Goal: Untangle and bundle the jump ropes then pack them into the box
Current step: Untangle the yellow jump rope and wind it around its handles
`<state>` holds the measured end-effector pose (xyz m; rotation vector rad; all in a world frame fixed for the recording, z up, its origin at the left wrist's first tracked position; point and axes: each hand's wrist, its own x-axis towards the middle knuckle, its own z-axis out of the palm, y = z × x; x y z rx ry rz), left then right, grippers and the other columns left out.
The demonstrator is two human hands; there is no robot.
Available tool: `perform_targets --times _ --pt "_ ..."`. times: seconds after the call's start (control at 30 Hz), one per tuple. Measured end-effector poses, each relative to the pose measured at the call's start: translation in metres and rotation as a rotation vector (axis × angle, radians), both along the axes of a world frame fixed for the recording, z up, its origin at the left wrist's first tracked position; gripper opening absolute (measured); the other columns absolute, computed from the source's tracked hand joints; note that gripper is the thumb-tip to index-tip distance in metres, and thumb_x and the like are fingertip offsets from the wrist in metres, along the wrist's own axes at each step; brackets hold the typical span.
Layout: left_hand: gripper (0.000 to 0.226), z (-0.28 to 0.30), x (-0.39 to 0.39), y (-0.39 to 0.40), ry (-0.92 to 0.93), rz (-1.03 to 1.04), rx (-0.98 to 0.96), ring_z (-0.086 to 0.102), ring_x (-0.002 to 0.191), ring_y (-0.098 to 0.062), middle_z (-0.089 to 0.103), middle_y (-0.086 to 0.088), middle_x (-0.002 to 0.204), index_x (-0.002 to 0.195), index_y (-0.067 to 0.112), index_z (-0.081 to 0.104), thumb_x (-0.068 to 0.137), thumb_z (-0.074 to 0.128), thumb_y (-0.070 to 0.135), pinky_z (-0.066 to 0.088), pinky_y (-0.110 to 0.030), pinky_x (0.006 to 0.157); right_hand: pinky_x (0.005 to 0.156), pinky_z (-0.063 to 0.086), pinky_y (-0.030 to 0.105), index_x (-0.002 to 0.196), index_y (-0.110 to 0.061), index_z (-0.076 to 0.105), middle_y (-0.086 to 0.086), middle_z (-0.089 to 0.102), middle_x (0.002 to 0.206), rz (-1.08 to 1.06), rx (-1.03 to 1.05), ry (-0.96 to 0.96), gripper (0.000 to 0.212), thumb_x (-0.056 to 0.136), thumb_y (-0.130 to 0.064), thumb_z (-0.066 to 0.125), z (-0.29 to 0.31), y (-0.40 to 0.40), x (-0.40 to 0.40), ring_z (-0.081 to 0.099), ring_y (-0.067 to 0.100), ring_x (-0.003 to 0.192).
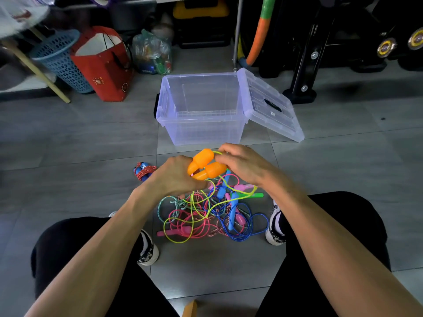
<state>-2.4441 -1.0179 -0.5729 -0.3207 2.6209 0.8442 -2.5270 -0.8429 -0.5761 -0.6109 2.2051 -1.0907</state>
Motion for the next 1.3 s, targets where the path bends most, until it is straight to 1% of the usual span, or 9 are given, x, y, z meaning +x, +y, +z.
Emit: perform_targets --times 0.1,0.2,0.43,0.63,0.8,0.87,0.97,1.17,1.3 --pt "0.028 0.007 0.003 0.009 0.014 -0.006 0.079 0.066 0.047 -0.013 0.066 0.005 0.054 0.074 0.017 0.061 0.074 0.078 0.039 0.059 -0.031 0.062 0.068 0.046 0.034 0.084 -0.016 0.06 0.002 0.063 0.077 -0.02 0.007 0.173 0.052 0.089 -0.066 0.045 -0.008 -0.004 0.012 0.059 0.016 0.073" --pt "0.032 0.013 0.003 0.013 -0.015 -0.011 0.127 0.068 0.048 -0.017 0.067 0.003 0.055 0.078 0.016 0.061 0.074 0.079 0.041 0.06 -0.034 0.065 0.055 0.039 0.027 0.076 -0.019 0.054 0.002 0.058 0.066 -0.119 -0.103 0.227 0.041 0.091 -0.057 0.053 -0.01 -0.01 0.019 0.051 0.013 0.061" --pt "0.034 0.008 0.001 0.011 0.112 -0.004 0.082 0.063 0.056 -0.003 0.065 0.01 0.06 0.075 0.029 0.059 0.068 0.081 0.054 0.056 -0.03 0.066 0.059 0.042 0.026 0.089 -0.014 0.06 0.003 0.061 0.075 -0.179 -0.196 0.151 0.034 0.093 -0.047 0.056 -0.01 -0.015 0.017 0.053 0.009 0.064" --pt "0.035 -0.008 0.003 0.01 0.309 0.024 -0.447 0.064 0.078 -0.031 0.065 -0.002 0.085 0.099 0.016 0.049 0.08 0.066 0.04 0.041 -0.032 0.061 0.051 0.038 0.007 0.1 -0.016 0.057 -0.008 0.058 0.084 -0.306 -0.201 0.101 0.03 0.098 -0.045 0.049 -0.007 -0.011 0.011 0.055 -0.007 0.067" --pt "0.02 -0.016 0.001 0.017 0.39 0.043 -0.504 0.062 0.074 -0.037 0.061 -0.007 0.081 0.097 0.013 0.044 0.083 0.056 0.022 0.036 -0.033 0.058 0.056 0.046 0.013 0.101 -0.015 0.06 -0.002 0.062 0.087 -0.352 -0.226 0.059 0.034 0.098 -0.046 0.047 -0.005 -0.014 0.014 0.059 0.005 0.073" --pt "0.018 -0.017 0.0 0.014 0.356 0.086 -0.434 0.057 0.069 -0.036 0.055 -0.005 0.072 0.089 0.015 0.04 0.081 0.056 0.021 0.038 -0.033 0.058 0.061 0.047 0.026 0.084 -0.018 0.061 -0.004 0.062 0.07 -0.371 -0.186 0.047 0.038 0.099 -0.047 0.043 -0.001 -0.01 0.008 0.059 0.007 0.063" --pt "0.021 -0.013 -0.004 0.007 0.256 0.262 -0.177 0.051 0.06 -0.028 0.051 0.0 0.062 0.071 0.017 0.042 0.081 0.06 0.021 0.037 -0.03 0.056 0.058 0.037 0.027 0.07 -0.021 0.056 -0.003 0.056 0.056 -0.412 -0.215 0.004 0.038 0.099 -0.041 0.041 -0.001 -0.002 0.002 0.048 0.006 0.047" --pt "0.038 0.004 -0.002 -0.009 -0.338 0.356 0.826 0.024 0.037 -0.008 0.028 0.003 0.051 0.061 0.02 0.038 0.087 0.064 0.008 0.02 -0.019 0.04 0.058 0.04 0.033 0.082 -0.033 0.064 -0.006 0.05 0.059 -0.257 -0.252 0.171 0.025 0.099 -0.025 0.046 -0.012 0.001 0.008 0.047 0.012 0.057" --pt "0.035 0.01 0.005 -0.015 -0.407 0.138 0.739 0.025 0.038 -0.009 0.029 0.001 0.053 0.064 0.019 0.042 0.085 0.068 0.011 0.022 -0.019 0.041 0.055 0.033 0.033 0.085 -0.021 0.063 0.003 0.041 0.062 -0.291 -0.392 0.239 0.021 0.098 -0.024 0.047 -0.006 0.008 -0.002 0.038 0.016 0.057"
